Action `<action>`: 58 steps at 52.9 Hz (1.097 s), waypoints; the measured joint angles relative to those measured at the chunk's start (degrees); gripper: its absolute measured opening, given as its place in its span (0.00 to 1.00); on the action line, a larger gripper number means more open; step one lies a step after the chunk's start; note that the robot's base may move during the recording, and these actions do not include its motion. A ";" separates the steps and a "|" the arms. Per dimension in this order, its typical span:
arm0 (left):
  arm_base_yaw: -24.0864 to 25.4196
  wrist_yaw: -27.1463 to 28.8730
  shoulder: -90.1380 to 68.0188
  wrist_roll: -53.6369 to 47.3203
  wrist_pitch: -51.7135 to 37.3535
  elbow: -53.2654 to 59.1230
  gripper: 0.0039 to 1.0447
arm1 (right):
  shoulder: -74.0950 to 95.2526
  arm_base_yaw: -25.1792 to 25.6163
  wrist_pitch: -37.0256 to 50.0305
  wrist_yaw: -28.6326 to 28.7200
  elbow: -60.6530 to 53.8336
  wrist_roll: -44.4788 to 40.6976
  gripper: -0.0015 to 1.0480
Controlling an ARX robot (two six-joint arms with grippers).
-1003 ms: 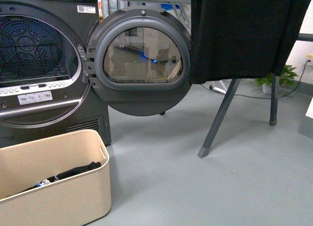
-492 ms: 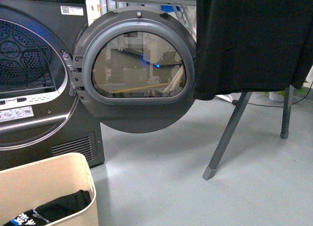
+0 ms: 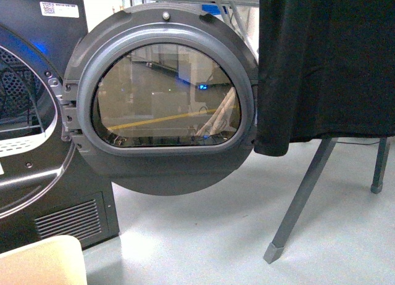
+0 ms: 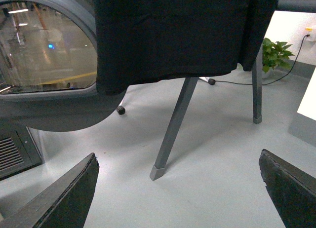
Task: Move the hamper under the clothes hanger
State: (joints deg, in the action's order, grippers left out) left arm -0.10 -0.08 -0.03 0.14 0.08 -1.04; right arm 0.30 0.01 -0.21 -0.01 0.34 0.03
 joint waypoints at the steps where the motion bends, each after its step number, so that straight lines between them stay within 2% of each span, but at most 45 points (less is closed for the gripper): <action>1: 0.00 0.04 0.02 0.00 0.00 0.00 0.94 | -0.02 0.00 0.00 0.00 0.00 -0.02 0.92; 58: 0.09 0.07 0.00 0.00 0.00 0.00 0.94 | -0.09 -0.04 -0.02 0.04 0.00 0.00 0.92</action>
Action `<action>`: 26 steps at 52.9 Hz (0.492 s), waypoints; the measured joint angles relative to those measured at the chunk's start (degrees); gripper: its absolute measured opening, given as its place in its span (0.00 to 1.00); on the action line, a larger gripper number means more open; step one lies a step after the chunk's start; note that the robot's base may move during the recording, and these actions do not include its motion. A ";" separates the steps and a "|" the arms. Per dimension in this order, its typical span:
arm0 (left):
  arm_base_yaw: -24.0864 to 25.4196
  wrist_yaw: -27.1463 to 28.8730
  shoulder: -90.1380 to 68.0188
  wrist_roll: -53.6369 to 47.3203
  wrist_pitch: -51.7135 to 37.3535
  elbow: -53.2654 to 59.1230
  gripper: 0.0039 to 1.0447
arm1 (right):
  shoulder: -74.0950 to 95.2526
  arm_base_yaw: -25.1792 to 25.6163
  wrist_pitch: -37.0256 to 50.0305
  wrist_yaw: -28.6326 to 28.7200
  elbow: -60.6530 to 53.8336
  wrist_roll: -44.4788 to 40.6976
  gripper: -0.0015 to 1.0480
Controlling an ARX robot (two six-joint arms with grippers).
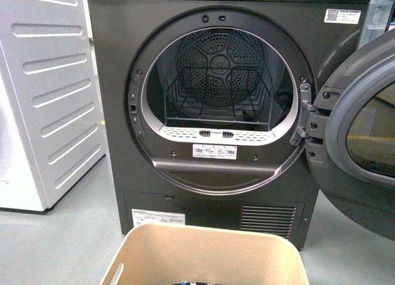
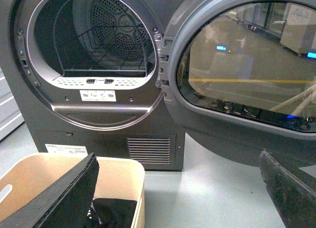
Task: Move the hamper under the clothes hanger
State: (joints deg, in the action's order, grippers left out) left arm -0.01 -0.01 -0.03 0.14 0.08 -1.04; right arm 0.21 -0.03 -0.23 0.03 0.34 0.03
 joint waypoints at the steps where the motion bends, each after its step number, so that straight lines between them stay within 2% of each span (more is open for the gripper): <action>1: 0.00 0.00 0.00 0.00 0.00 0.00 0.94 | 0.00 0.00 0.00 0.00 0.00 0.00 0.92; 26: 0.00 -0.02 0.00 0.00 0.00 0.00 0.94 | 0.00 0.00 0.00 0.00 0.00 0.00 0.92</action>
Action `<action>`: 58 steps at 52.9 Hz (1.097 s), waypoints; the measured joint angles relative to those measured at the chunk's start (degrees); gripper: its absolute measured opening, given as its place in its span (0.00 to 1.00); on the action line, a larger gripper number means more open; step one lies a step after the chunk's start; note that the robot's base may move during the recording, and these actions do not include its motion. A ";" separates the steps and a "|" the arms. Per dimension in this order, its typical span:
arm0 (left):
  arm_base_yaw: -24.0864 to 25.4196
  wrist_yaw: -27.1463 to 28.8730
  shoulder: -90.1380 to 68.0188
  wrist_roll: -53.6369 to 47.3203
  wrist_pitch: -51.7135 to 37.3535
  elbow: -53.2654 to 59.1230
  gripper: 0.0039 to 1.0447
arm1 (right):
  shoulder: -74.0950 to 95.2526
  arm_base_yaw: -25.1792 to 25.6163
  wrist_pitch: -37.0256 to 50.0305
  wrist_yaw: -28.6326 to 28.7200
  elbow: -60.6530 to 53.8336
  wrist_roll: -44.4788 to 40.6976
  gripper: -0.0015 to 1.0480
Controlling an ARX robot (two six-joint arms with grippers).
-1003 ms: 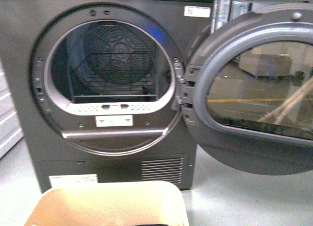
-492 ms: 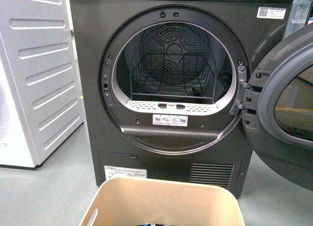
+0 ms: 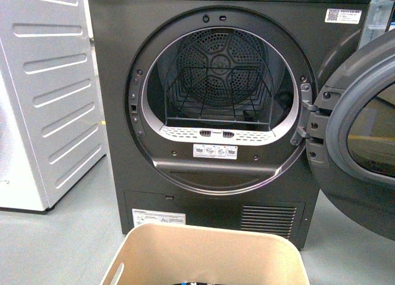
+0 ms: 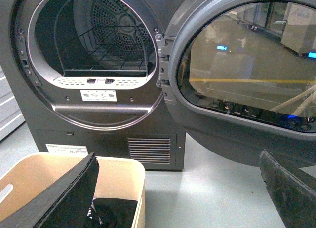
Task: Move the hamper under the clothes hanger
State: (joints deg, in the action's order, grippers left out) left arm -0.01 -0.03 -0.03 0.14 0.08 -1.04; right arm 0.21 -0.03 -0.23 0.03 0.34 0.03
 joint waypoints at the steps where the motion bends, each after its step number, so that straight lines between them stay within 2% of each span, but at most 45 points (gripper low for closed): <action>1: 0.00 0.02 0.00 0.00 0.00 0.00 0.94 | 0.00 0.00 0.00 0.00 0.00 0.00 0.92; 3: -0.39 1.27 -0.42 0.28 0.52 -0.13 0.94 | 0.00 0.00 0.00 0.00 0.00 -0.02 0.92; 6: -2.45 11.06 -6.03 3.98 7.02 -3.06 0.94 | 0.74 -0.37 -1.11 -1.42 0.33 1.01 0.92; 10: -2.08 16.68 -17.25 6.51 4.28 -4.81 0.94 | 8.26 -1.36 -2.36 -4.79 2.82 5.25 0.92; 14: -0.92 16.02 -28.17 7.58 -3.23 -6.49 0.94 | 20.04 -1.79 5.05 -4.17 4.31 8.50 0.92; 19: 0.50 12.31 -50.05 6.73 -18.36 -11.39 0.94 | 43.82 -4.68 21.20 -1.57 9.44 10.40 0.92; 25: 1.53 9.77 -67.95 5.55 -25.94 -16.61 0.94 | 60.76 -6.56 27.65 0.04 14.86 10.75 0.92; 35: 0.24 5.99 -95.32 0.61 -29.55 -28.02 0.94 | 83.56 -9.20 27.67 2.03 26.73 10.54 0.92; 46: -3.30 4.92 -106.16 -2.69 -27.74 -35.76 0.94 | 98.03 -10.14 24.70 1.57 34.95 9.53 0.92; 58: -3.89 4.39 -113.31 -3.23 -27.32 -41.22 0.94 | 107.58 -12.26 22.32 1.33 41.31 8.70 0.92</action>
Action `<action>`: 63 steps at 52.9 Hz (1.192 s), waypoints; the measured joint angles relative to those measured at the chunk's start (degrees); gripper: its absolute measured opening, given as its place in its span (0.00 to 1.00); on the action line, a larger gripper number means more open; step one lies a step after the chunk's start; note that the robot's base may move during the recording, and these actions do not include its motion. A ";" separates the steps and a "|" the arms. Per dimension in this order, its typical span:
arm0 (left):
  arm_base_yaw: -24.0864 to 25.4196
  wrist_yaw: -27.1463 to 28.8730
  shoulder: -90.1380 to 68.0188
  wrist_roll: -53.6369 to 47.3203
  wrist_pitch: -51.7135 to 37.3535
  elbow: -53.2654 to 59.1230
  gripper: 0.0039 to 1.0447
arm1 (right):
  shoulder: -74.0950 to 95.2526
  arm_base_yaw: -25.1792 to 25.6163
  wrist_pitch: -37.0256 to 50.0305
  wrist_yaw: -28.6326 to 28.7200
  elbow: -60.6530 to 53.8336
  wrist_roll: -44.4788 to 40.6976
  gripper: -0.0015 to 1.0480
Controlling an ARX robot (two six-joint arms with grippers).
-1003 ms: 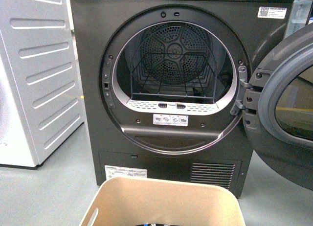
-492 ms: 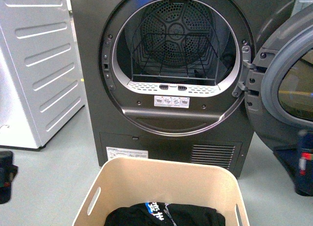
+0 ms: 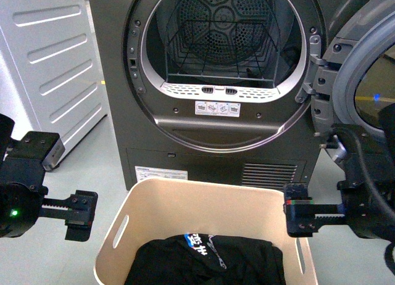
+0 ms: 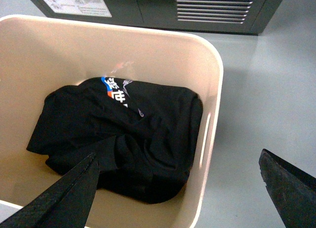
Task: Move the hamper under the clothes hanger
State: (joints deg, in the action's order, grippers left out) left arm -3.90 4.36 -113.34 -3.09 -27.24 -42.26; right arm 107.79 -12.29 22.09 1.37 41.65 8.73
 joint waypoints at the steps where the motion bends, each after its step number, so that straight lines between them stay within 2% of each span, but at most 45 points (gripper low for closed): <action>1: 0.00 0.00 -0.70 0.00 0.00 -0.39 0.94 | 0.87 -0.24 -0.17 -0.07 0.68 -0.07 0.92; 16: 0.66 -1.55 -9.31 0.68 -2.58 -5.22 0.94 | 11.30 -2.01 -1.90 -0.61 8.59 -0.52 0.92; 29: 1.22 -2.03 -14.49 1.14 -3.65 -9.51 0.94 | 19.54 -2.47 -3.32 -3.26 14.60 -0.52 0.92; 42: -1.09 -2.93 -19.82 1.46 -3.80 -15.39 0.94 | 26.71 -2.23 -5.90 -5.03 22.10 -0.26 0.92; 63: -4.31 -3.21 -24.65 1.49 -3.93 -19.41 0.94 | 29.73 0.52 -5.25 -6.88 24.46 0.17 0.92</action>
State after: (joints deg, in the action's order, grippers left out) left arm -8.21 1.15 -137.99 -1.61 -31.18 -61.67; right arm 137.51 -11.77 16.84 -5.52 66.11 8.91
